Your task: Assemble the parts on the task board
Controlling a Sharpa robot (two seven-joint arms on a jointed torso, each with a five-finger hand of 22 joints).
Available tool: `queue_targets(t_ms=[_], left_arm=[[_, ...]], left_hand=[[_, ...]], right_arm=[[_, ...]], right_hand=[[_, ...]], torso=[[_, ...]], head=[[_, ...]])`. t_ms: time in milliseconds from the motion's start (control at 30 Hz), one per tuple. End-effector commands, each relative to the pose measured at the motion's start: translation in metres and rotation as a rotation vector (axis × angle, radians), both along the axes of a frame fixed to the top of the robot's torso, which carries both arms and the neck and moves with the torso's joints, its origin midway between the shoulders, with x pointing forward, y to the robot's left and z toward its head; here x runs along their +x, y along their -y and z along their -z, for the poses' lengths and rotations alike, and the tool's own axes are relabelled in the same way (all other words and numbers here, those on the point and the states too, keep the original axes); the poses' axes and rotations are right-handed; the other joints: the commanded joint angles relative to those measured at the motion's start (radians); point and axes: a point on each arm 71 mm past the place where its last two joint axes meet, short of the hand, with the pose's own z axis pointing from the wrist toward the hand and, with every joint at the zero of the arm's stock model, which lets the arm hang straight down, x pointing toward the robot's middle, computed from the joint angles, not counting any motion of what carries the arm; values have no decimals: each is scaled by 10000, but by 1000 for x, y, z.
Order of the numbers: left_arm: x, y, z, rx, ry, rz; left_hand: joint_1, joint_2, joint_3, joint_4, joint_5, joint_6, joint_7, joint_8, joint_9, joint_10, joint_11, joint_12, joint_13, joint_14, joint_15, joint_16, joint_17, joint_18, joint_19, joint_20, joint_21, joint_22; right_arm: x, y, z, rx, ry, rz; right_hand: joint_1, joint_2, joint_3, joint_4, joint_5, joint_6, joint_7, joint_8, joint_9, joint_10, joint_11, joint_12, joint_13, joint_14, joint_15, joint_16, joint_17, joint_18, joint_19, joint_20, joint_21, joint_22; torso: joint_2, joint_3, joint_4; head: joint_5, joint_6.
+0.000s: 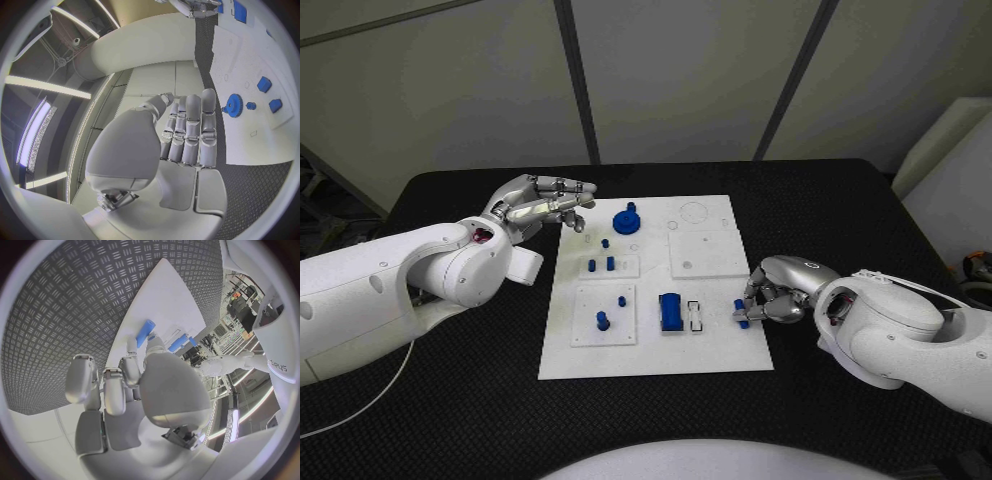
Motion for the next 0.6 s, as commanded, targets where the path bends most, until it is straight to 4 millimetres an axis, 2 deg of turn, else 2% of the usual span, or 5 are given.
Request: queue_targets(t_ms=[33,267,533,600], left_arm=[[0,1,-1,-65,25,123],[-1,1,-1,-67,21,134],[-1,0,-1,-63,28,118],[-1,0,-1,-63,28,117]], left_hand=[[-122,4,-66,21,-51,-86,6,19,5,-72,-17,52,14,-7,56,-36,-12,-98,-13,74,-53,-14],[-122,4,-66,21,-51,-86,6,19,5,-72,-17,52,14,-7,56,-36,-12,-98,-13,74,-53,-14],[-119,10,-65,21,-48,-93,6,18,4,-82,-17,55,14,-8,56,-35,-15,-96,-11,74,-59,-19],[-119,10,-65,21,-48,-93,6,18,4,-82,-17,55,14,-8,56,-35,-15,-96,-11,74,-59,-19]], right_arm=[[-1,-3,4,-656,8,-297],[-1,-11,8,-1188,165,-590],[-1,-16,10,-1710,255,-849],[-1,-17,10,-1785,258,-883]], right_hand=[[66,-128,10,-64,-66,9,-12,32,2,-57,-15,-63,-14,904,-76,-68,1929,-75,-17,-73,-48,-13],[448,-239,104,-292,-67,-97,13,29,88,-115,1,-138,-49,898,-69,-83,1906,-65,-48,-72,-100,-60],[1402,-173,582,-781,768,-207,30,-45,139,-237,-5,-272,-102,897,-79,-89,1905,-56,-71,-85,-150,-95],[1561,-182,755,-835,1169,-199,48,-81,133,-265,2,-306,-113,898,-73,-90,1908,-56,-72,-88,-158,-97]], torso=[[-5,-3,-8],[-6,0,2],[-9,0,-5],[-5,1,-4]], head=[[1,-5],[16,-19],[40,-21],[45,-31]])
